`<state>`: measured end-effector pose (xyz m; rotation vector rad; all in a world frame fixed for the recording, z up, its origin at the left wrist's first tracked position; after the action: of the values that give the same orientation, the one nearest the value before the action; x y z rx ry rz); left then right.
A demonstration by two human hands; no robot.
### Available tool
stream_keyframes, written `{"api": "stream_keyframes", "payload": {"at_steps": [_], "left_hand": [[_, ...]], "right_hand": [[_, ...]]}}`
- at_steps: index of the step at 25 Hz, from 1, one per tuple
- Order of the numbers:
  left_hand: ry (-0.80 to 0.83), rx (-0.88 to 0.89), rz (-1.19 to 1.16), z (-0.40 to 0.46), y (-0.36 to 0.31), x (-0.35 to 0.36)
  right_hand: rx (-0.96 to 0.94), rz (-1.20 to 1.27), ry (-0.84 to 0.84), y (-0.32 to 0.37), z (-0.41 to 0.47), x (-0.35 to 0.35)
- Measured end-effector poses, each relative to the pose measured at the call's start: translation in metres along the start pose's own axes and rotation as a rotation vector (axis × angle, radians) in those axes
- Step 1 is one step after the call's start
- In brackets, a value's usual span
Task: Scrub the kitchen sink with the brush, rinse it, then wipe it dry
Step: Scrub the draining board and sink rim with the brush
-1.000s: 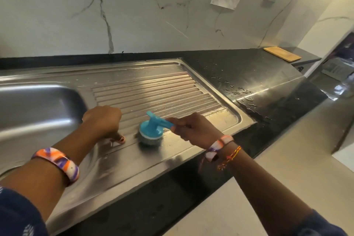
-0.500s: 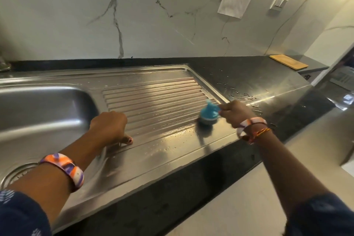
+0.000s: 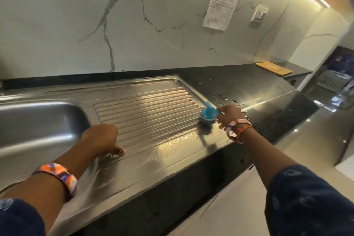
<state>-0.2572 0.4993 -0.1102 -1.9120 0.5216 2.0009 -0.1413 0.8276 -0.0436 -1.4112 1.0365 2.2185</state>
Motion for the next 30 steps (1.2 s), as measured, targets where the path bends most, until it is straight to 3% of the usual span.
{"api": "stream_keyframes", "payload": {"at_steps": [3,5,9,11,14,17,20,22,24,27,30], "left_hand": [[-0.008,-0.01,-0.007,-0.001,0.002,0.001],[-0.003,-0.015,-0.038,-0.001,0.006,0.002],[-0.03,-0.058,-0.081,0.001,0.016,0.0],[-0.042,-0.072,-0.081,0.001,0.018,0.0],[-0.049,-0.088,-0.072,-0.001,0.016,0.001],[-0.08,-0.126,-0.104,-0.003,0.019,0.002],[-0.086,-0.135,-0.134,-0.004,0.021,0.003],[-0.085,-0.135,-0.149,-0.003,0.022,0.003],[-0.076,-0.13,-0.168,0.0,0.023,0.005],[-0.068,-0.114,-0.159,0.003,0.026,0.007],[-0.057,-0.107,-0.159,0.001,0.027,0.013]], "right_hand": [[0.074,0.08,-0.068,0.008,-0.013,-0.002],[0.051,0.23,0.027,0.036,-0.058,0.01],[-0.417,0.4,0.256,0.12,-0.171,0.041],[-0.481,0.352,0.264,0.122,-0.157,0.049],[-0.369,0.181,0.149,0.081,-0.087,0.032],[-0.085,-0.009,0.002,0.013,-0.008,0.005],[0.118,0.065,-0.093,-0.019,0.007,-0.003],[0.104,0.153,-0.052,-0.011,-0.015,0.013],[-0.016,0.209,0.118,0.015,-0.068,0.04],[-0.455,0.362,0.235,0.101,-0.151,0.049],[-0.639,0.264,0.158,0.116,-0.146,0.042]]}}
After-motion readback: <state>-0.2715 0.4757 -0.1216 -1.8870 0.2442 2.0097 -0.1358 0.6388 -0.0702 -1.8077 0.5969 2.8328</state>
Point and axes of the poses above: each hand's wrist, its own z-axis towards the middle knuckle, its own x-axis out of the palm, y = z × x, the point moved 6 cm from there along z, towards the middle knuckle, and after that the axes turned 15 degrees about -y, right-handed, at the moved point
